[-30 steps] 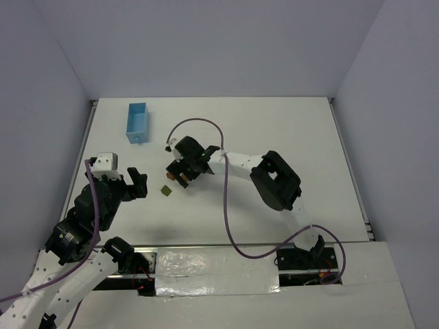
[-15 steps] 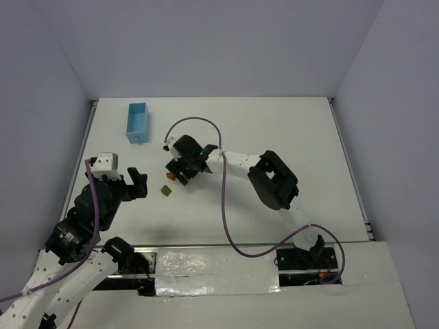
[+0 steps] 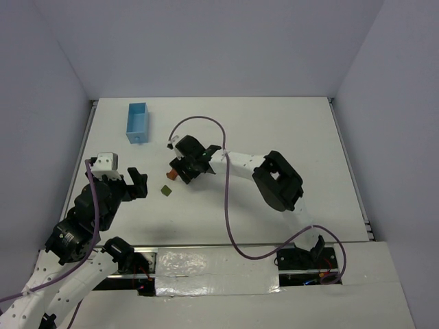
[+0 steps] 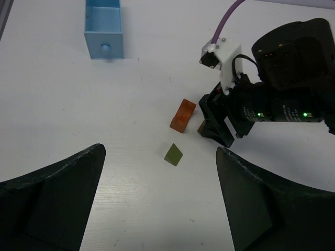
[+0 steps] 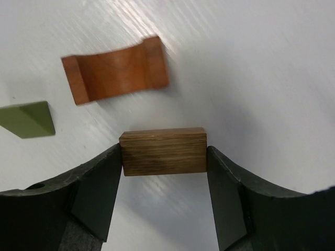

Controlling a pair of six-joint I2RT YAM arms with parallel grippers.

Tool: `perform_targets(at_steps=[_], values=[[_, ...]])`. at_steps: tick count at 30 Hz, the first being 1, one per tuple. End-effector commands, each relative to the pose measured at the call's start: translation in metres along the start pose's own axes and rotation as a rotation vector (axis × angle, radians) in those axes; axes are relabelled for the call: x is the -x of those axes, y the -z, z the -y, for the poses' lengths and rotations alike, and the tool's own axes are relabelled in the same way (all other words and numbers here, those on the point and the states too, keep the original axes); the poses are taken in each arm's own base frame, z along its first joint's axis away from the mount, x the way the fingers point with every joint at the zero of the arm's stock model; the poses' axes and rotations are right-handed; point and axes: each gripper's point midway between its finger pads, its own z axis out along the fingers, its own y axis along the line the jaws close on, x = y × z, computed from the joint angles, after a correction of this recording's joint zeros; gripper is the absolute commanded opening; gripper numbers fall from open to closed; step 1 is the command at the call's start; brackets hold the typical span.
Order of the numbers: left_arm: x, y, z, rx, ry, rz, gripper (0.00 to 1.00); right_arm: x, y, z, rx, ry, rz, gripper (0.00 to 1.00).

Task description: Build the wood block tower

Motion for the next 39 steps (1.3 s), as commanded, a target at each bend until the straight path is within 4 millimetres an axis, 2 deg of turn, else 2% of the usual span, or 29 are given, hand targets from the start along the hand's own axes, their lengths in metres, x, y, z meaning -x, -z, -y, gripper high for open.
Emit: perform_targets(at_steps=[1,2,3,4,5,6,8,9,10,13,19,27,31,39], values=[[0.007,-0.002,0.003,-0.015,-0.006,0.027,0.99,0.048,0.064,0.022,-0.117,-0.166,0.161,0.46],[0.007,-0.002,0.003,-0.013,-0.006,0.027,1.00,0.048,0.075,0.031,-0.146,-0.215,0.168,0.45],[0.007,-0.001,0.003,-0.013,-0.004,0.027,0.99,0.034,0.081,0.053,-0.196,-0.282,0.148,0.45],[0.007,-0.001,0.003,-0.013,-0.004,0.028,1.00,0.034,0.101,0.069,-0.248,-0.384,0.173,0.44],[0.008,-0.001,0.003,-0.014,-0.003,0.030,0.99,0.029,0.109,0.082,-0.279,-0.435,0.178,0.43],[0.008,0.000,0.003,-0.016,-0.004,0.031,0.99,0.005,0.112,0.107,-0.333,-0.502,0.148,0.42],[0.008,0.000,0.004,-0.019,-0.003,0.031,0.99,-0.007,0.130,0.131,-0.387,-0.604,0.174,0.41],[0.008,-0.001,0.004,-0.023,-0.005,0.030,1.00,-0.029,0.129,0.139,-0.416,-0.628,0.142,0.41],[0.008,-0.001,0.005,-0.025,-0.005,0.028,0.99,-0.038,0.137,0.156,-0.463,-0.670,0.147,0.41],[0.006,-0.002,0.006,-0.028,-0.011,0.020,0.99,-0.066,0.140,0.177,-0.534,-0.702,0.100,0.41],[0.005,-0.003,0.006,-0.026,-0.011,0.016,0.99,-0.090,0.141,0.193,-0.587,-0.736,0.065,0.42],[0.005,-0.004,0.007,-0.028,-0.014,0.013,1.00,-0.099,0.141,0.204,-0.608,-0.763,0.057,0.44],[0.005,-0.004,0.007,-0.030,-0.013,0.014,0.99,-0.106,0.131,0.206,-0.598,-0.755,0.020,0.44],[0.003,-0.004,0.008,-0.031,-0.016,0.008,1.00,-0.110,0.126,0.212,-0.598,-0.757,0.006,0.46]])
